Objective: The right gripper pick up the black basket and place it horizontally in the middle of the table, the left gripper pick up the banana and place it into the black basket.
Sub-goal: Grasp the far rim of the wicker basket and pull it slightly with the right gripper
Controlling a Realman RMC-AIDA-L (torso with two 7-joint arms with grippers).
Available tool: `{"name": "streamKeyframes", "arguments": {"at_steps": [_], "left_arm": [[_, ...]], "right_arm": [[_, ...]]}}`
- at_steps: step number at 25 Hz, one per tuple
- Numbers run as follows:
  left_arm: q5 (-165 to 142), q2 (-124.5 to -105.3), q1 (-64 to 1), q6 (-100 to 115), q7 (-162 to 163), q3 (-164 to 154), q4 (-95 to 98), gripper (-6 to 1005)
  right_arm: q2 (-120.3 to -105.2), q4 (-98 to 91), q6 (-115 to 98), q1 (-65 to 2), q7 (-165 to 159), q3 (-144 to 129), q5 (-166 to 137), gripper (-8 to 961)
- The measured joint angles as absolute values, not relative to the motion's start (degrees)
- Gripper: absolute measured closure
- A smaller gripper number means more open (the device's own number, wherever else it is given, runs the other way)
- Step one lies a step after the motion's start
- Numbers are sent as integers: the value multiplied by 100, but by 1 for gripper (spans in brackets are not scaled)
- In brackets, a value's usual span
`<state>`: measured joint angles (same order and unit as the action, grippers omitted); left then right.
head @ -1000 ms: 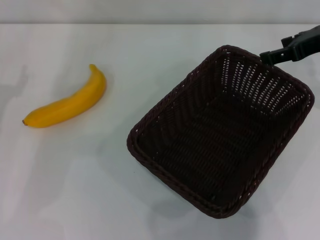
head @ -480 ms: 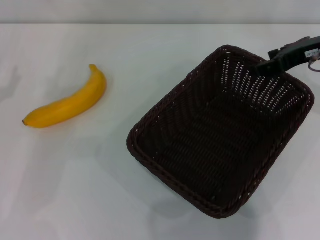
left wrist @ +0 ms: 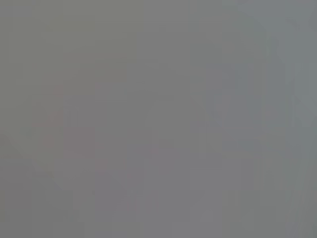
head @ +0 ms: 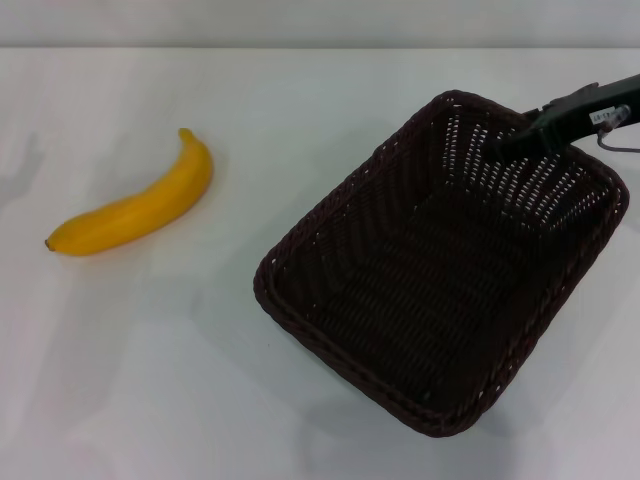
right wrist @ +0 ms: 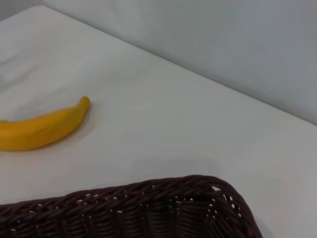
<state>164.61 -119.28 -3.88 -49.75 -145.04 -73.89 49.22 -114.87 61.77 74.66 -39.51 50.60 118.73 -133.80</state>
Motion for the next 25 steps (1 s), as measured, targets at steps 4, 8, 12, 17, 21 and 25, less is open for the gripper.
{"name": "streamKeyframes", "arguments": {"at_steps": [4, 8, 12, 17, 21, 25], "left_arm": [[16461, -11927, -388, -4975, -14499, -7391, 4909, 120], [16462, -11926, -408, -4975, -14501, -7391, 4900, 120], [16462, -11924, -428, -4975, -14505, -7398, 4889, 120], [16462, -11917, -436, -4974, -14508, -7405, 4886, 120], [16460, -11918, -427, -5001, -14503, -7409, 4879, 120], [16458, -11930, -391, -5052, -14493, -7423, 4867, 120]], "right_arm": [[-11487, 6093, 7434, -3987, 5091, 11843, -13408, 198], [-11488, 6040, 7451, -3997, 5145, 11835, -13413, 198], [-11468, 6001, 7485, -4013, 5243, 11826, -13526, 198], [-11433, 5950, 7509, -4045, 5533, 11816, -13724, 199], [-11394, 5949, 7483, -4103, 5728, 11812, -13823, 199], [-11393, 5949, 7465, -4119, 5881, 11750, -13840, 199]]}}
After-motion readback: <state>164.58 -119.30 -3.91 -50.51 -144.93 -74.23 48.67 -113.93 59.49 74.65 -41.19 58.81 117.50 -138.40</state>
